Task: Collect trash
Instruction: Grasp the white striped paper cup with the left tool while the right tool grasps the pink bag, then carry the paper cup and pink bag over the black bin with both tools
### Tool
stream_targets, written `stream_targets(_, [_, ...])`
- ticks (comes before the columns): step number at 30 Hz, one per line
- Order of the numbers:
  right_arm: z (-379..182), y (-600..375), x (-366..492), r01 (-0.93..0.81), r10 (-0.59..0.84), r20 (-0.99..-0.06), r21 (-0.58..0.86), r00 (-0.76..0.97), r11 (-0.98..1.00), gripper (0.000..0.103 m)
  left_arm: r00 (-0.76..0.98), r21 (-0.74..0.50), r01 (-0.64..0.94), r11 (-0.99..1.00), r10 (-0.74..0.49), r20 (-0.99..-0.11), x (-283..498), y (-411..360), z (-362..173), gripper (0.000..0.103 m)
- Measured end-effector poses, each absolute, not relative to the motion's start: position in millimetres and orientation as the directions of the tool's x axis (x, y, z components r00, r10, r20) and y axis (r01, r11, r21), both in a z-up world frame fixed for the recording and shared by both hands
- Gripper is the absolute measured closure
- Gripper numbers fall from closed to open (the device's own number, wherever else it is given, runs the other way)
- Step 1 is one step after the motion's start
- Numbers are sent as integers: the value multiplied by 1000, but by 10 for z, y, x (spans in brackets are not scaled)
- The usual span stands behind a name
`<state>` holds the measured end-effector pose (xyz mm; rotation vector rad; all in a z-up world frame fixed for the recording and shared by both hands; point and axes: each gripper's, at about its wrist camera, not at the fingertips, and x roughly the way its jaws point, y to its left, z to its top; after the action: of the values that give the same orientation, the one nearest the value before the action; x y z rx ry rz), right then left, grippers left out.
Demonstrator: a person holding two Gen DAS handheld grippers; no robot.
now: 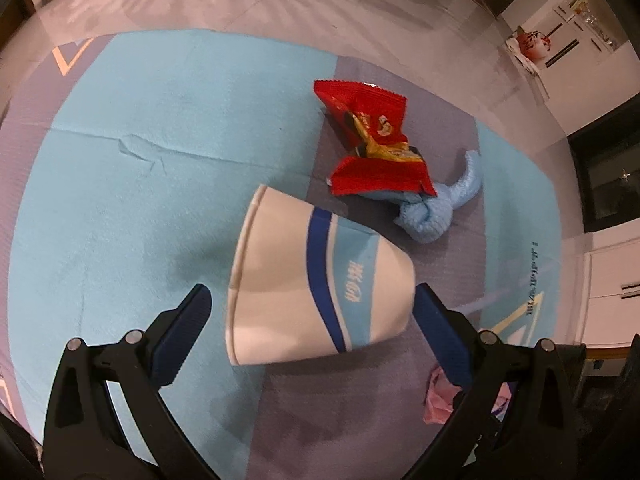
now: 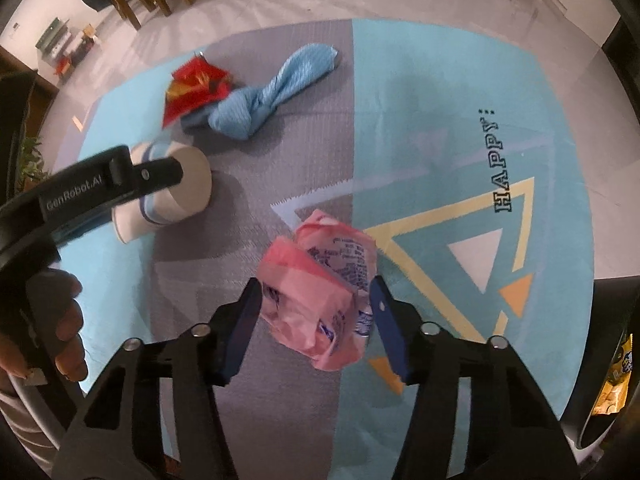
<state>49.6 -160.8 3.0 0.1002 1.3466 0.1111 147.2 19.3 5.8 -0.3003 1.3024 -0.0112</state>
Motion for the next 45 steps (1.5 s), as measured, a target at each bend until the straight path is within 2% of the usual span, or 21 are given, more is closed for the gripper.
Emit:
stream_targets(1, [26, -1604, 496, -26, 132, -966, 130, 222, 991, 49, 269, -235, -167, 958, -185, -945, 1481, 198, 39, 4])
stream_targets(2, [30, -1607, 492, -28, 130, -965, 127, 226, 991, 50, 268, -248, -173, 953, -197, -943, 1485, 205, 24, 8])
stream_targets(3, [38, -1610, 492, -30, 127, -965, 124, 230, 992, 52, 266, -266, -179, 947, -214, -940, 1490, 207, 3, 17])
stream_targets(4, [38, -1613, 493, -31, 127, -964, 124, 232, 992, 53, 258, -282, -185, 941, -230, -938, 1493, 209, -22, 17])
stream_targets(7, [48, -1616, 485, -31, 132, -962, 128, 239, 991, 55, 250, -324, -210, 922, -270, -930, 1485, 243, -63, 18])
stream_targets(12, [113, -1663, 448, -25, 137, -958, 135, 254, 991, 55, 269, -315, -212, 925, -255, -929, 1410, 231, 27, 18])
stream_targets(21, [352, -1772, 422, -8, 162, -934, 168, 319, 986, 56, 392, -288, -123, 950, -220, -893, 1195, 41, 598, 18])
stream_targets(26, [524, -1860, 401, 5, 184, -913, 199, 364, 980, 56, 471, -234, -77, 969, -172, -865, 1066, -69, 878, 18])
stream_targets(38, [777, -2119, 361, 82, 178, -878, 238, 444, 968, 56, 533, -248, -39, 968, -190, -824, 905, -101, 1181, 18])
stream_targets(45, [925, -2297, 304, 126, 222, -847, 318, 482, 940, 56, 572, -287, -33, 957, -217, -791, 769, -43, 1346, 18])
